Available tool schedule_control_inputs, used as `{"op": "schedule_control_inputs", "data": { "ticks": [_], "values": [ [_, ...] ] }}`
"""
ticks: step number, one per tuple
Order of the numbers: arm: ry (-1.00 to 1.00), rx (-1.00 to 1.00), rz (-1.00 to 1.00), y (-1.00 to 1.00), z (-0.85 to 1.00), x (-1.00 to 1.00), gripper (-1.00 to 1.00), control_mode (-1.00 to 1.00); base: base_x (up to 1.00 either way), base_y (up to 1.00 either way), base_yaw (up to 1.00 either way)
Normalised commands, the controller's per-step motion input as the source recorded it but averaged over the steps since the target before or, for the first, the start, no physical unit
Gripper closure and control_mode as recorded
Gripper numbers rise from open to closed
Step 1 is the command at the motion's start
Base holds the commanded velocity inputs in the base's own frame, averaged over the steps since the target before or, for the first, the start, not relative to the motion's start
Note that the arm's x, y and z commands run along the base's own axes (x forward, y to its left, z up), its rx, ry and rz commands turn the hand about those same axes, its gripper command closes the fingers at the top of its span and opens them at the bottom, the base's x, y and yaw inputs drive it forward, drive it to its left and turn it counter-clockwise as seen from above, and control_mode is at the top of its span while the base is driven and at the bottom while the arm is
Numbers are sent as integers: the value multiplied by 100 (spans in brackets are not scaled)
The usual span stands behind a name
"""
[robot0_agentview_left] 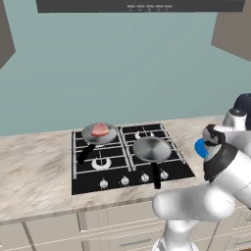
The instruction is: Place one of the steaks on the plate and the other in the bowl. Then place the bowl in the fridge.
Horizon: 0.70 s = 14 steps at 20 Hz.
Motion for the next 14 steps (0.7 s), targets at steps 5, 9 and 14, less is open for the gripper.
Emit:
{"op": "schedule_control_inputs", "data": {
  "ticks": [5, 9, 14],
  "values": [
    [-1, 0, 0, -37, -25, 47, 100, -100, 0, 0, 0],
    [0, 0, 0, -28, -27, 45, 100, -100, 0, 0, 0],
    [0, 0, 0, -18, -33, 40, -100, -100, 0, 0, 0]
  ]
}}
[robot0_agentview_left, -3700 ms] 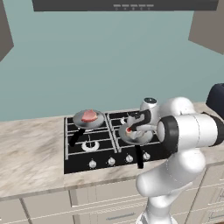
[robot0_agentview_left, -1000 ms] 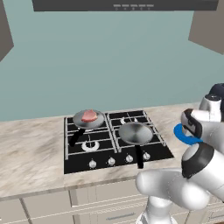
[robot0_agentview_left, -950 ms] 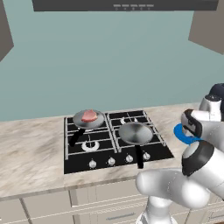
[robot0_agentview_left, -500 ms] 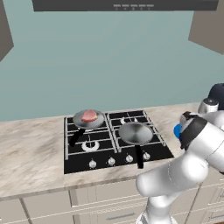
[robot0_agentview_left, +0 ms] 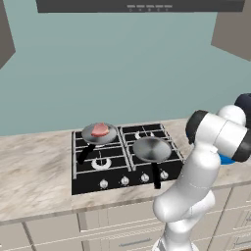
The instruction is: Place one of the steaks on the plate and the other in the bowl. Then place the bowl in the fridge.
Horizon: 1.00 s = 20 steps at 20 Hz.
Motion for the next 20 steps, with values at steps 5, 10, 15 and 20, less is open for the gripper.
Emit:
{"op": "schedule_control_inputs", "data": {
  "ticks": [5, 10, 15, 20],
  "values": [
    [0, 0, 0, -33, -3, 5, -100, -100, 0, 0, 0],
    [0, 0, 0, -7, 4, 0, -100, -100, 0, 0, 0],
    [0, 0, 0, 0, 11, 0, -100, -100, 0, 0, 0],
    [-6, -3, 0, 15, 47, -21, -100, -100, 0, 0, 0]
  ]
}}
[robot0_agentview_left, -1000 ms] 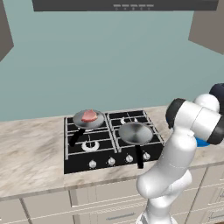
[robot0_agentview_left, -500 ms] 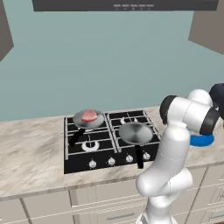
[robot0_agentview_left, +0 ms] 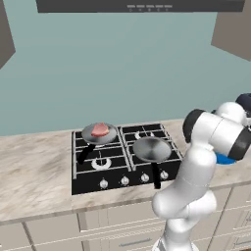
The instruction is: Place one of the steaks on the plate and the other in the bowl. Then place the bowl in the fridge.
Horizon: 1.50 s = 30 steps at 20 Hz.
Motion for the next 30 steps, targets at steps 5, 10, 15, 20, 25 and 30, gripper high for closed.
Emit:
{"op": "schedule_control_inputs", "data": {
  "ticks": [5, 10, 15, 20, 25, 30],
  "values": [
    [-9, -16, 0, 66, 79, -23, -100, -100, 0, 0, 0],
    [-17, -16, 0, 84, 75, -27, -100, -100, 0, 0, 0],
    [-6, 0, -1, 67, 84, -12, -100, -100, 0, 0, 0],
    [0, 6, 0, 42, 77, 0, -100, -100, 0, 0, 0],
    [0, 22, 0, 39, 22, -10, -100, -100, 0, 0, 0],
    [0, 16, 3, 76, 0, -27, -100, -100, 0, 0, 0]
  ]
}}
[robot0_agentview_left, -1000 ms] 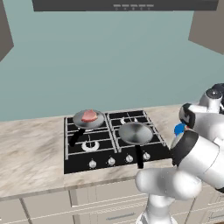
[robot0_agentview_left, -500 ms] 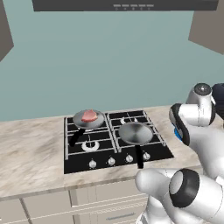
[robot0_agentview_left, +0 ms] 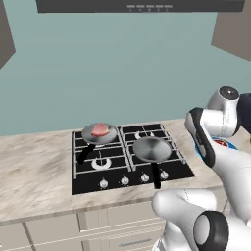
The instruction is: Place one of the steaks on the plate and the other in the bowl. Then place the bowl in the fridge.
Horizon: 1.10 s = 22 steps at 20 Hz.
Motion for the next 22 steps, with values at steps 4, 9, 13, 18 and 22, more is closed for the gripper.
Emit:
{"op": "schedule_control_inputs", "data": {
  "ticks": [4, 9, 13, 18, 22],
  "values": [
    [0, 11, 11, 95, 0, -11, -100, -100, 0, 0, 0],
    [1, 4, 14, 99, 0, -1, -100, -100, 0, 0, 0],
    [2, 0, 21, 98, 0, 0, -100, -100, 0, 0, 0],
    [3, -3, 20, 93, 0, 8, -100, -100, 0, 0, 0],
    [4, -9, 16, 95, 0, 30, -100, -100, 0, 0, 0]
  ]
}}
